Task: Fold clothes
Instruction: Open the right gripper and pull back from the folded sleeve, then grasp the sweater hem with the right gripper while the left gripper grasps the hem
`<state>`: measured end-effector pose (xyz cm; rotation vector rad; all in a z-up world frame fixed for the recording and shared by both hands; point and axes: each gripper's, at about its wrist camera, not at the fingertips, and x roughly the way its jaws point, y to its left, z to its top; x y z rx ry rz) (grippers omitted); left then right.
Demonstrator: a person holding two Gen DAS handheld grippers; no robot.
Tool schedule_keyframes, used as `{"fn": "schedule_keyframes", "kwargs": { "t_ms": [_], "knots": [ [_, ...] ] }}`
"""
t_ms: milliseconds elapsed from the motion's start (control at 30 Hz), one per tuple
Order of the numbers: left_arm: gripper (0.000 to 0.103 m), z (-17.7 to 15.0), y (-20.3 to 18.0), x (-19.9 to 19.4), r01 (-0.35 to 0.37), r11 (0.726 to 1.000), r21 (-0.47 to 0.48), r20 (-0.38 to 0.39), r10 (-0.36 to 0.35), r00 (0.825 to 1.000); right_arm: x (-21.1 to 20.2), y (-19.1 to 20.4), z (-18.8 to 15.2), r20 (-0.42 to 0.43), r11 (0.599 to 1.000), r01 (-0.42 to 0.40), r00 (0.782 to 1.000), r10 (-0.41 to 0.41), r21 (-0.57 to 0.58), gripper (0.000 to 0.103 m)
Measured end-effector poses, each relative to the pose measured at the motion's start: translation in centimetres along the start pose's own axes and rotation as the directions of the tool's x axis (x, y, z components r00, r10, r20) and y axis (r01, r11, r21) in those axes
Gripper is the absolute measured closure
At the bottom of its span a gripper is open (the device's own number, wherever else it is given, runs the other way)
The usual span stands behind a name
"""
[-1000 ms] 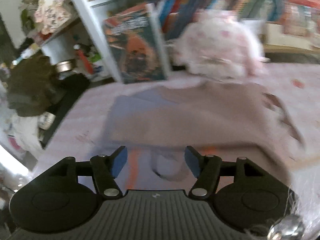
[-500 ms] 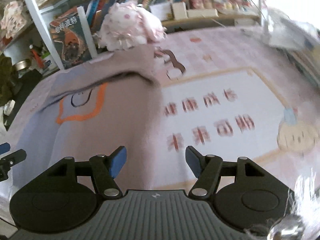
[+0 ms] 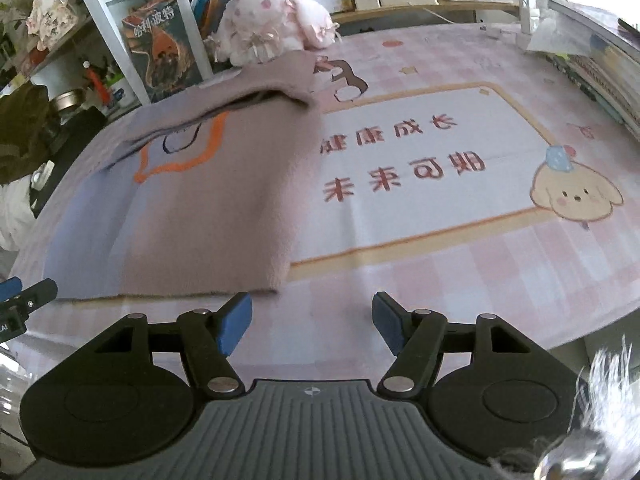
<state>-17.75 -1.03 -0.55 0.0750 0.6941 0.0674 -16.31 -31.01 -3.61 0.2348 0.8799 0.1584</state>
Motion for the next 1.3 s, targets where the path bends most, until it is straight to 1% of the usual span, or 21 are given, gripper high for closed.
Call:
{"fn": "schedule_keyframes", "kwargs": {
  "t_ms": [100,267,367,433,533,600,733,800,833,867,933,967,1000,1033,1067,1100,1133,1167,1233,1267,1300],
  "knots": [
    [0.016,-0.1,1.0,0.2,-0.021,0.998,-0.055,-0.04,0.019,0.999,-0.1,-0.2,-0.1,-0.004,1.0,-0.006,1.0,0.006,0.001,0.039],
    [0.016,0.2,3.7,1.2,-0.015,0.982,-0.189,-0.088,-0.001,0.996,-0.2,-0.4,-0.1,-0.003,1.0,-0.013,1.0,0.013,0.02,0.039],
    [0.016,0.2,5.2,2.0,-0.022,0.97,-0.244,-0.118,-0.007,0.993,0.1,-0.3,0.2,0.0,0.999,-0.012,1.0,0.012,0.047,0.039],
    [0.016,0.1,6.1,2.3,-0.018,0.963,-0.268,-0.123,-0.016,0.992,0.3,-0.2,0.4,0.001,0.998,-0.011,1.0,0.011,0.065,0.039],
    [0.017,0.0,7.6,2.9,-0.003,0.947,-0.322,-0.135,-0.043,0.99,0.6,0.0,0.8,-0.001,0.996,-0.01,1.0,0.01,0.092,0.039],
    [0.017,-0.1,8.7,3.6,0.012,0.929,-0.371,-0.149,-0.072,0.986,0.9,0.2,1.0,-0.003,0.994,-0.009,1.0,0.01,0.111,0.04],
    [0.019,0.0,10.4,4.5,0.022,0.893,-0.45,-0.141,-0.095,0.985,1.4,0.5,1.5,-0.005,0.989,-0.011,1.0,0.012,0.15,0.043],
    [0.02,0.2,11.0,5.0,0.025,0.887,-0.462,-0.142,-0.101,0.985,1.7,0.8,1.7,-0.003,0.988,-0.009,1.0,0.009,0.155,0.043],
    [0.025,0.2,11.2,5.3,0.027,0.883,-0.468,-0.148,-0.109,0.983,1.9,1.0,1.9,-0.004,0.988,-0.006,1.0,0.006,0.155,0.046],
    [0.026,0.2,11.4,5.7,0.03,0.88,-0.475,-0.155,-0.116,0.981,2.1,1.2,2.0,-0.005,0.988,-0.002,1.0,0.003,0.154,0.048],
    [0.034,0.4,11.8,6.2,0.033,0.873,-0.486,-0.156,-0.124,0.98,2.5,1.6,2.3,-0.008,0.988,0.006,1.0,-0.005,0.153,0.052],
    [0.036,0.5,11.9,6.4,0.037,0.872,-0.488,-0.156,-0.13,0.979,2.6,1.8,2.4,-0.01,0.989,0.012,1.0,-0.011,0.148,0.053],
    [0.037,0.7,11.9,6.6,0.04,0.874,-0.484,-0.158,-0.132,0.979,2.8,2.1,2.5,-0.012,0.99,0.019,1.0,-0.017,0.143,0.058],
    [0.047,0.9,11.8,6.8,0.046,0.876,-0.48,-0.159,-0.138,0.977,2.9,2.4,2.5,-0.013,0.99,0.027,1.0,-0.026,0.136,0.065],
    [0.06,1.0,11.7,7.0,0.054,0.879,-0.473,-0.162,-0.147,0.976,3.1,2.7,2.6,-0.013,0.991,0.05,0.999,-0.048,0.123,0.07],
    [0.066,1.2,11.5,7.2,0.062,0.882,-0.466,-0.165,-0.156,0.974,3.3,3.0,2.7,-0.013,0.992,0.071,0.997,-0.07,0.109,0.08],
    [0.075,1.3,11.4,7.5,0.07,0.885,-0.459,-0.169,-0.164,0.972,3.5,3.2,2.8,-0.013,0.992,0.084,0.996,-0.083,0.097,0.085],
    [0.087,1.6,11.2,7.4,0.081,0.89,-0.448,-0.164,-0.171,0.971,3.7,3.4,2.9,-0.015,0.992,0.086,0.996,-0.085,0.092,0.089],
    [0.097,2.1,10.8,7.2,0.103,0.9,-0.424,-0.154,-0.184,0.971,3.8,3.6,3.1,-0.016,0.992,0.083,0.997,-0.081,0.093,0.095],
    [0.098,2.3,10.6,7.1,0.114,0.904,-0.411,-0.148,-0.19,0.97,3.8,3.7,3.2,-0.014,0.992,0.078,0.997,-0.077,0.094,0.096],
    [0.098,2.6,10.4,7.1,0.125,0.908,-0.399,-0.143,-0.197,0.97,3.4,3.7,3.4,0.005,0.993,0.055,0.998,-0.056,0.102,0.096]
  ]
}}
